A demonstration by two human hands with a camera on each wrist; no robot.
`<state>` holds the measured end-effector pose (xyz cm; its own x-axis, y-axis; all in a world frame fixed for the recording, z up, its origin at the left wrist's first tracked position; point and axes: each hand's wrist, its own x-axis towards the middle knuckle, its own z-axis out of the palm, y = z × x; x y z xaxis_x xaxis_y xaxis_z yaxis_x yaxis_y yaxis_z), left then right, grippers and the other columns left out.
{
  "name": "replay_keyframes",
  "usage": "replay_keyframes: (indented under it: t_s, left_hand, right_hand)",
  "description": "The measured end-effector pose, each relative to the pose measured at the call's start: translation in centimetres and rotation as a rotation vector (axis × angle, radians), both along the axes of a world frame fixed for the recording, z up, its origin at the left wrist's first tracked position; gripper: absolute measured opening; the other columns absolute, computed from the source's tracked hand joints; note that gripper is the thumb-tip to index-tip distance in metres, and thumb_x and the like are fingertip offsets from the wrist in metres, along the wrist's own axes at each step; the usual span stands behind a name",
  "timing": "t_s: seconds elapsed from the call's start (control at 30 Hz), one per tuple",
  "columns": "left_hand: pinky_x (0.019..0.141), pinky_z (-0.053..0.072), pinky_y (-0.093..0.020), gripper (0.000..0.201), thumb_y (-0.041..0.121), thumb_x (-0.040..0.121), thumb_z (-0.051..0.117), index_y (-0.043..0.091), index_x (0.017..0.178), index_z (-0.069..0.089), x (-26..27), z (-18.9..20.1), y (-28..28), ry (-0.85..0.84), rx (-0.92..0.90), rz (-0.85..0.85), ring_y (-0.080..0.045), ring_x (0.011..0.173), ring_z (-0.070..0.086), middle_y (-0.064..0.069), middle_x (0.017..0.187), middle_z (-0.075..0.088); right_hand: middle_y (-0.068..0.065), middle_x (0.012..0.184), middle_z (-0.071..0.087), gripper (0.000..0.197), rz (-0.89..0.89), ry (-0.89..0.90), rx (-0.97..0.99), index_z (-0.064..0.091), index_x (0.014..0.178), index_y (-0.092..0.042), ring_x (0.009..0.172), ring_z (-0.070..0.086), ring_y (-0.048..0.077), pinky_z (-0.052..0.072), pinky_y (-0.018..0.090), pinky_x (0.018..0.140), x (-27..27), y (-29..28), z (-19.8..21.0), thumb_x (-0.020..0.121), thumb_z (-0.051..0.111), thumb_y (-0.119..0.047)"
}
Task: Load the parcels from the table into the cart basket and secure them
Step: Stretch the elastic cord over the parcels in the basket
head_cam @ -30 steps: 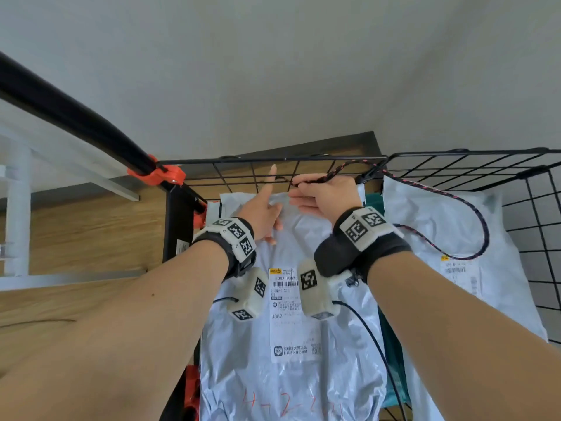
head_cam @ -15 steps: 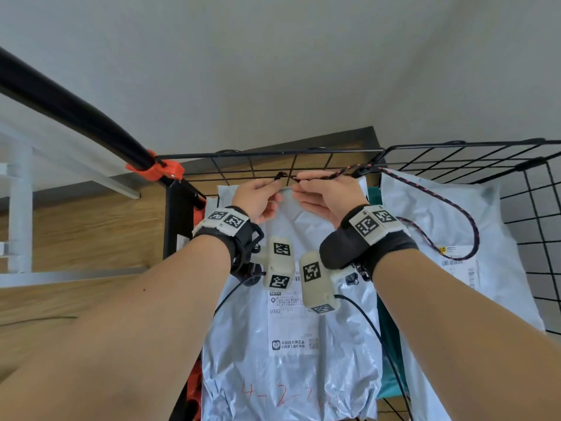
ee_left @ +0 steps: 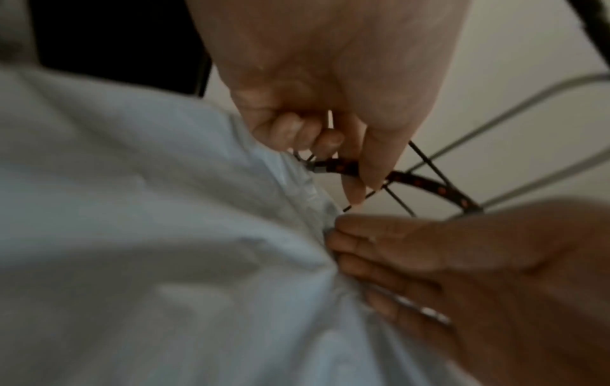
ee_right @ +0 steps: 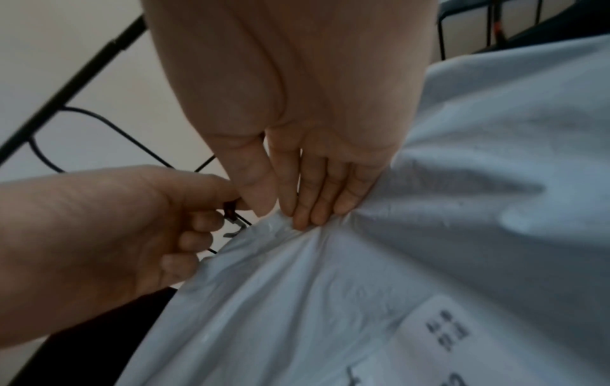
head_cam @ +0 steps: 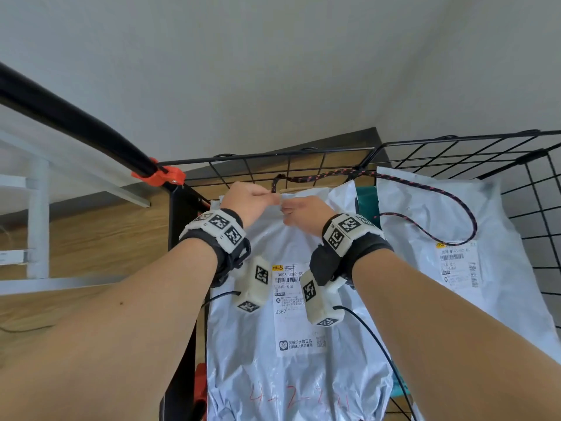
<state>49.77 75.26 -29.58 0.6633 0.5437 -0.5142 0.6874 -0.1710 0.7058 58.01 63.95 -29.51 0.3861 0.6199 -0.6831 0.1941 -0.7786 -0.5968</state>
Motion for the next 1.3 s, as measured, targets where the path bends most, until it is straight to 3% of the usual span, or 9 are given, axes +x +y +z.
replay_keyframes:
  t_s: [0.17, 0.3, 0.4, 0.5, 0.7, 0.83, 0.93, 1.0, 1.3]
  left_hand:
    - [0.059, 0.036, -0.026, 0.028, 0.036, 0.087, 0.063, 0.022, 0.063, 0.069, 0.0, 1.1, 0.3, 0.017, 0.037, -0.073, -0.019, 0.061, 0.042, -0.001, 0.064, 0.047]
    - [0.045, 0.032, -0.021, 0.024, 0.025, 0.093, 0.055, 0.014, 0.079, 0.069, -0.2, 1.9, -0.2, 0.141, -0.101, -0.066, -0.008, 0.048, 0.047, 0.005, 0.059, 0.059]
    - [0.048, 0.034, -0.019, 0.024, 0.023, 0.096, 0.051, 0.012, 0.082, 0.067, -0.6, 2.2, -1.1, 0.212, -0.240, -0.076, -0.006, 0.047, 0.051, 0.004, 0.065, 0.063]
    - [0.051, 0.034, -0.020, 0.025, 0.021, 0.095, 0.054, 0.012, 0.078, 0.069, -0.8, 2.6, -2.0, 0.210, -0.287, -0.072, -0.010, 0.054, 0.048, 0.002, 0.069, 0.065]
    - [0.041, 0.034, -0.014, 0.022, 0.015, 0.095, 0.053, 0.006, 0.079, 0.064, -1.5, 2.8, -3.6, 0.205, -0.341, -0.063, -0.011, 0.052, 0.043, 0.001, 0.065, 0.061]
    - [0.039, 0.036, -0.013, 0.026, 0.013, 0.095, 0.054, 0.007, 0.071, 0.063, -2.6, 2.1, -4.0, 0.202, -0.350, -0.039, -0.013, 0.054, 0.044, -0.002, 0.068, 0.062]
    - [0.039, 0.037, -0.014, 0.019, 0.013, 0.092, 0.059, 0.008, 0.075, 0.064, -3.1, 1.8, -4.3, 0.192, -0.318, -0.006, -0.011, 0.048, 0.045, -0.003, 0.067, 0.062]
    - [0.039, 0.039, -0.014, 0.013, 0.016, 0.091, 0.061, 0.009, 0.079, 0.063, -3.1, 1.7, -4.3, 0.174, -0.285, 0.006, -0.007, 0.041, 0.046, -0.003, 0.065, 0.063]
    - [0.051, 0.036, -0.017, 0.015, 0.022, 0.090, 0.062, 0.016, 0.078, 0.067, -3.6, 3.8, -5.1, 0.172, -0.210, -0.065, -0.007, 0.059, 0.048, 0.004, 0.073, 0.068]
  right_hand:
    - [0.006, 0.114, 0.061, 0.034, -0.149, 0.068, 0.071, 0.064, 0.118, -0.015, 0.106, 0.057, 0.023, 0.046, 0.031, 0.095, 0.3, -0.5, 0.3, 0.087, 0.055, -0.004]
    - [0.003, 0.084, 0.072, 0.021, -0.542, -0.046, 0.240, 0.068, 0.076, -0.026, 0.081, 0.069, 0.018, 0.058, 0.035, 0.080, 1.3, -2.0, 2.8, 0.083, 0.061, -0.007]
    - [-0.005, 0.075, 0.070, 0.018, -0.643, -0.246, 0.307, 0.067, 0.077, -0.029, 0.070, 0.067, 0.015, 0.059, 0.034, 0.073, 2.7, -2.8, 4.9, 0.080, 0.059, -0.013]
    - [-0.006, 0.088, 0.071, 0.034, -0.592, -0.308, 0.222, 0.069, 0.106, -0.029, 0.074, 0.068, 0.015, 0.058, 0.030, 0.074, 3.4, -3.2, 5.6, 0.078, 0.058, -0.013]
    - [0.003, 0.122, 0.061, 0.065, -0.444, -0.320, -0.006, 0.040, 0.140, -0.032, 0.090, 0.067, 0.022, 0.058, 0.034, 0.079, 3.6, -4.1, 4.9, 0.080, 0.055, -0.011]
    - [-0.001, 0.121, 0.062, 0.054, -0.483, -0.395, -0.003, 0.049, 0.134, -0.033, 0.091, 0.059, 0.017, 0.046, 0.023, 0.070, 3.7, -5.0, 5.2, 0.084, 0.052, -0.012]
    - [0.002, 0.106, 0.068, 0.035, -0.519, -0.429, -0.064, 0.067, 0.112, -0.027, 0.100, 0.060, 0.023, 0.045, 0.023, 0.070, 3.8, -6.0, 4.9, 0.083, 0.052, -0.015]
    - [0.004, 0.092, 0.070, 0.023, -0.508, -0.427, -0.133, 0.073, 0.095, -0.021, 0.089, 0.061, 0.023, 0.046, 0.025, 0.065, 4.1, -6.8, 4.9, 0.083, 0.054, -0.016]
    - [0.001, 0.080, 0.061, 0.032, -0.177, -0.453, -0.330, 0.058, 0.094, -0.013, 0.070, 0.059, 0.020, 0.047, 0.027, 0.060, 4.0, -6.7, 8.3, 0.076, 0.068, -0.038]
